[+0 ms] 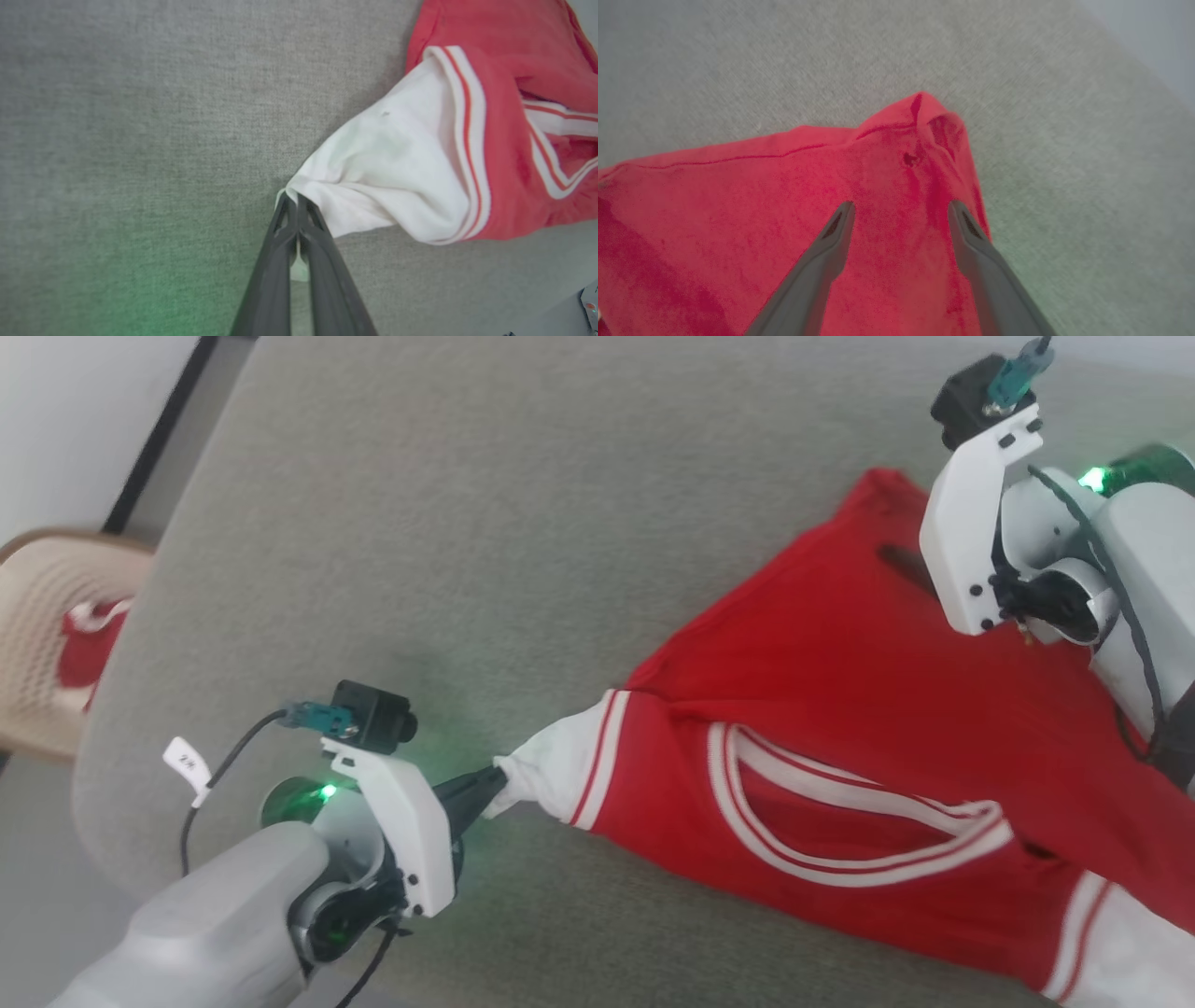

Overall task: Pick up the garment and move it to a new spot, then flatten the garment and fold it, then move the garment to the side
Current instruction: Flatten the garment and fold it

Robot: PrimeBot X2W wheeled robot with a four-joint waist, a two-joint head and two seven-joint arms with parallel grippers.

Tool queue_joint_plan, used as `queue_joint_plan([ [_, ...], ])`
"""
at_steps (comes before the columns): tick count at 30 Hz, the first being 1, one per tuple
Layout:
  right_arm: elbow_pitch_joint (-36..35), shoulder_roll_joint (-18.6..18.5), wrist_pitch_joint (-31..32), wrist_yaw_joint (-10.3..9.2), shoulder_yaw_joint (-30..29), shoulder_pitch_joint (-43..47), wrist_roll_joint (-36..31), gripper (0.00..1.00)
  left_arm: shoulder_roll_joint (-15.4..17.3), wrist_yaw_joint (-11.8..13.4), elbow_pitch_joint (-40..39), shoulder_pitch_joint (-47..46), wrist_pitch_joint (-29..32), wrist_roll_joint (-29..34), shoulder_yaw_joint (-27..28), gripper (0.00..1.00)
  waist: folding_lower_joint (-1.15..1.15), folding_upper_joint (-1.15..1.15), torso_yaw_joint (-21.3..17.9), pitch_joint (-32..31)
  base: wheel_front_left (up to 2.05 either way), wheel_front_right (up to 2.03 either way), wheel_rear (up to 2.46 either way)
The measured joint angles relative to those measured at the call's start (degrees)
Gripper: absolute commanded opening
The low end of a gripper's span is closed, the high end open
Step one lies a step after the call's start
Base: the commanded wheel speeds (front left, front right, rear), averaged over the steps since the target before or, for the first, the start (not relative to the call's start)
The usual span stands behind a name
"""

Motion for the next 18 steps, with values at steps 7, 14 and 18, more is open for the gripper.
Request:
queue_joint_plan([
  [7, 5.5, -0.3, 6.2, -0.01, 6.1, -2.9, 5.9, 1.0, -3.1, -2.2, 3.3, -1.4, -0.6, 0.1, -0.3, 0.0, 0.0, 0.0, 3.5, 2.6, 0.0, 0.0, 0.0],
  [14, 5.5, -0.8, 6.0, -0.01, 10.0, -5.1, 9.3, 0.0, -4.0, -3.7, 6.1, -2.4, -0.6, -0.1, -0.3, 0.0, 0.0, 0.0, 3.5, 3.0, 0.0, 0.0, 0.0],
  [18, 5.3, -1.0, 3.9, 0.02, 11.5, -5.8, 10.2, 0.0, -3.7, -3.8, 6.9, -3.5, -0.1, -0.2, -0.1, 0.0, -0.01, 0.0, 2.7, 2.7, 0.0, 0.0, 0.0],
])
